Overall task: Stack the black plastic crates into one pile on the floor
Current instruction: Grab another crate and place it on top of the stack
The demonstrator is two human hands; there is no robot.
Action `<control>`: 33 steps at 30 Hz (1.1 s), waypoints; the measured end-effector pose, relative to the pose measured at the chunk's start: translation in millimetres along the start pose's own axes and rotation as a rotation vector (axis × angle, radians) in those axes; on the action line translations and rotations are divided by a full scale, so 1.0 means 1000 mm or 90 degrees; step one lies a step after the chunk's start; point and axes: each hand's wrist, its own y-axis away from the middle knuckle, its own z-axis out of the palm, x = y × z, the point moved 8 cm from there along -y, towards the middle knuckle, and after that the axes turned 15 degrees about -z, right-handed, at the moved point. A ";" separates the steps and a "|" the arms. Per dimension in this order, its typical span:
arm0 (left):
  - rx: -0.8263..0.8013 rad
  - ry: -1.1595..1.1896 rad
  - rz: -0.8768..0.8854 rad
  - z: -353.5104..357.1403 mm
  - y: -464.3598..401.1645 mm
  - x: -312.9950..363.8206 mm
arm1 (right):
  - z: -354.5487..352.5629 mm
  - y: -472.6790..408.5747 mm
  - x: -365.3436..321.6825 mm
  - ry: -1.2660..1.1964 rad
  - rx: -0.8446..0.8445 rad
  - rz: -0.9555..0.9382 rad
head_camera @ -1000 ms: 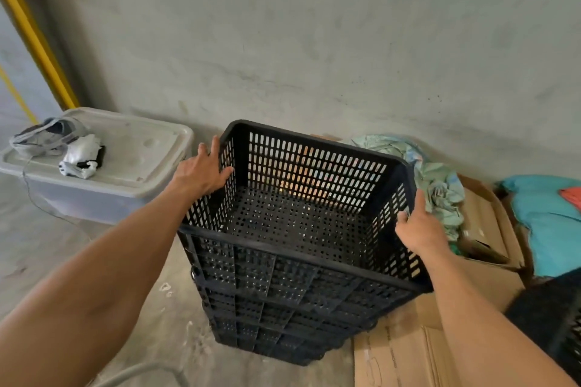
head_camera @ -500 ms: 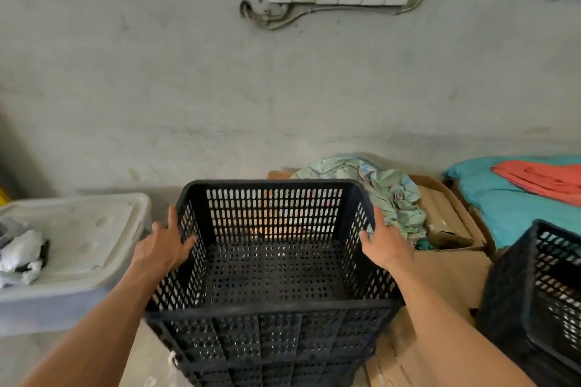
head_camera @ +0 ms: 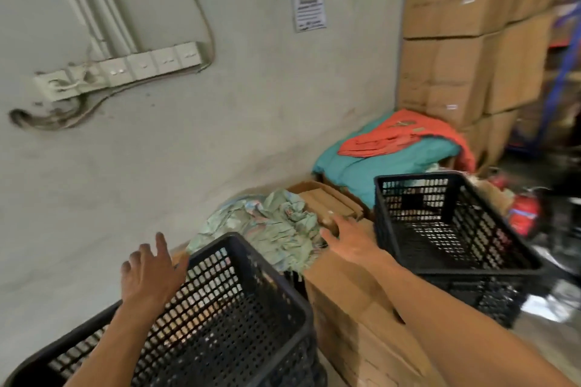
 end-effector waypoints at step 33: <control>-0.240 0.073 0.244 0.128 0.085 0.497 | -0.084 0.062 0.368 -0.059 -0.071 0.422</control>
